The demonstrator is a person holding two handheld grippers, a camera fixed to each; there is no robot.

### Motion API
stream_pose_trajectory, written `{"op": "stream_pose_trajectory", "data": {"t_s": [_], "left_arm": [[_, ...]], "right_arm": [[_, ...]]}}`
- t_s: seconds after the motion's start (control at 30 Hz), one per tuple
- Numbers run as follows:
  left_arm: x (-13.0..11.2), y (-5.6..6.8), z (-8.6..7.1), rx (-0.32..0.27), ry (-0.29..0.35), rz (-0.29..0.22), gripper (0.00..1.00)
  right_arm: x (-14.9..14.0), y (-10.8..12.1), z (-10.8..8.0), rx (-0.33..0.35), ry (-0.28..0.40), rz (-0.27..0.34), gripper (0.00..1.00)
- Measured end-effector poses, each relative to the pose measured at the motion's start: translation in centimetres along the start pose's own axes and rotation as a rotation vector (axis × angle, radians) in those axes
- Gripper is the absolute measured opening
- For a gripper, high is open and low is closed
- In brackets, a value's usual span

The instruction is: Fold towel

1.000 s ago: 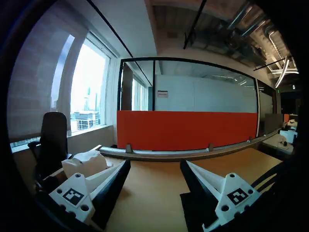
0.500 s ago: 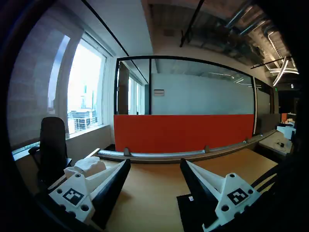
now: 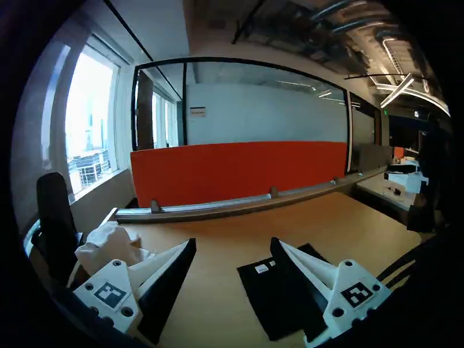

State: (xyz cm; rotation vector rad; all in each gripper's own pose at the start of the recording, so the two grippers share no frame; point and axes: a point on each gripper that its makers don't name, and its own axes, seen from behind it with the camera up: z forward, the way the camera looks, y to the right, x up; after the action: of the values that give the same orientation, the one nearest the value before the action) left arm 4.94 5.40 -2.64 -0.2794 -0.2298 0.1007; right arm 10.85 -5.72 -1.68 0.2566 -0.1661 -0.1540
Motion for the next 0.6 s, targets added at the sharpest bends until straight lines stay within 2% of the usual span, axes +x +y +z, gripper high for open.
{"op": "stream_pose_trajectory", "data": {"t_s": [0.3, 0.4, 0.6], "left_arm": [[-2.7, 2.7, 0.3, -0.152, -0.102, 0.111, 0.95], [-3.7, 3.5, 0.4, -0.186, -0.127, 0.139, 0.95], [-6.0, 4.2, 0.7, -0.211, -0.169, 0.162, 0.95]], "right_arm": [[-4.2, -5.2, -0.3, 0.245, -0.153, -0.087, 1.00], [-5.3, -6.0, -0.2, 0.285, -0.186, -0.100, 1.00], [-7.0, -6.8, 0.0, 0.310, -0.219, -0.097, 1.00]]}}
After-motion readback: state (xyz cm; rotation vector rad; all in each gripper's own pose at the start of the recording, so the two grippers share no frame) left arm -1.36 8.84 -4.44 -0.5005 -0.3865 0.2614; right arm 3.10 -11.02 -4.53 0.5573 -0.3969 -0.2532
